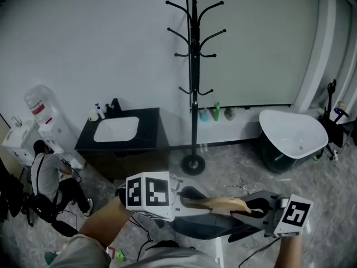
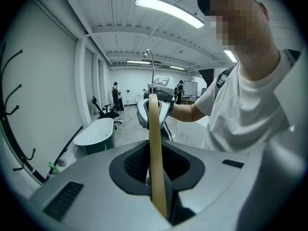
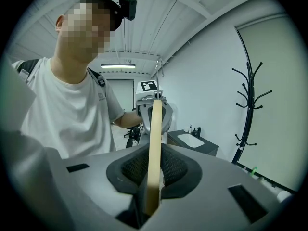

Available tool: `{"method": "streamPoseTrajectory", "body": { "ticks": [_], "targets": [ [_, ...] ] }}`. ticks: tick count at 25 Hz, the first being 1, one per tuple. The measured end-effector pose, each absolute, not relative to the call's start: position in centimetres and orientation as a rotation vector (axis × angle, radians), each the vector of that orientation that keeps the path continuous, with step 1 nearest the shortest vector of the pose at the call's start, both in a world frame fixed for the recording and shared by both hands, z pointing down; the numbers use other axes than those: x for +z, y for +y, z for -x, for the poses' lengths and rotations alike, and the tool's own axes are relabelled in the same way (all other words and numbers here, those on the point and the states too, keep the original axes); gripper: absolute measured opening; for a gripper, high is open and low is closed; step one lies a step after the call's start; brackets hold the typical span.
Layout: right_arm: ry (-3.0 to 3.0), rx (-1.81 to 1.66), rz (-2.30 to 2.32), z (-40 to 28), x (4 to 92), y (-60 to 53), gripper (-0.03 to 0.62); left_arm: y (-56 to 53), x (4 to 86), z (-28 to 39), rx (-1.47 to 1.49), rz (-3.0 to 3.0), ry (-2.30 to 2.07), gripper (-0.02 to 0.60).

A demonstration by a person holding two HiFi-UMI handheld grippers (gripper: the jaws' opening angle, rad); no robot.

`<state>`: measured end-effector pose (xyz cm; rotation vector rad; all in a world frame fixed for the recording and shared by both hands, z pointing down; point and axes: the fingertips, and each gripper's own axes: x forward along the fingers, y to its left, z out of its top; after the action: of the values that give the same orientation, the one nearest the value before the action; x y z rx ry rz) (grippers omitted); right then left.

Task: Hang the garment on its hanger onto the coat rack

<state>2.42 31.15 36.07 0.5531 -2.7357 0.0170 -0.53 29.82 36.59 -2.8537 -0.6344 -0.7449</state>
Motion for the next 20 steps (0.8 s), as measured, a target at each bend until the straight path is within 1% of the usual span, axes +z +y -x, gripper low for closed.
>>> {"method": "streamPoseTrajectory", "body": {
  "ticks": [9,20],
  "targets": [
    [-2.715,0.05,-0.512,-7.1,34.7,25.5,0.048,24.2,35.6,-4.2,-0.773,2.849,-0.612,0.054],
    [-2.714,0.002,-0.471,-12.9,33.0,10.5,0.048,9.3,34.0,-10.1,-0.752,2.824,-0.56,0.054]
  ]
}}
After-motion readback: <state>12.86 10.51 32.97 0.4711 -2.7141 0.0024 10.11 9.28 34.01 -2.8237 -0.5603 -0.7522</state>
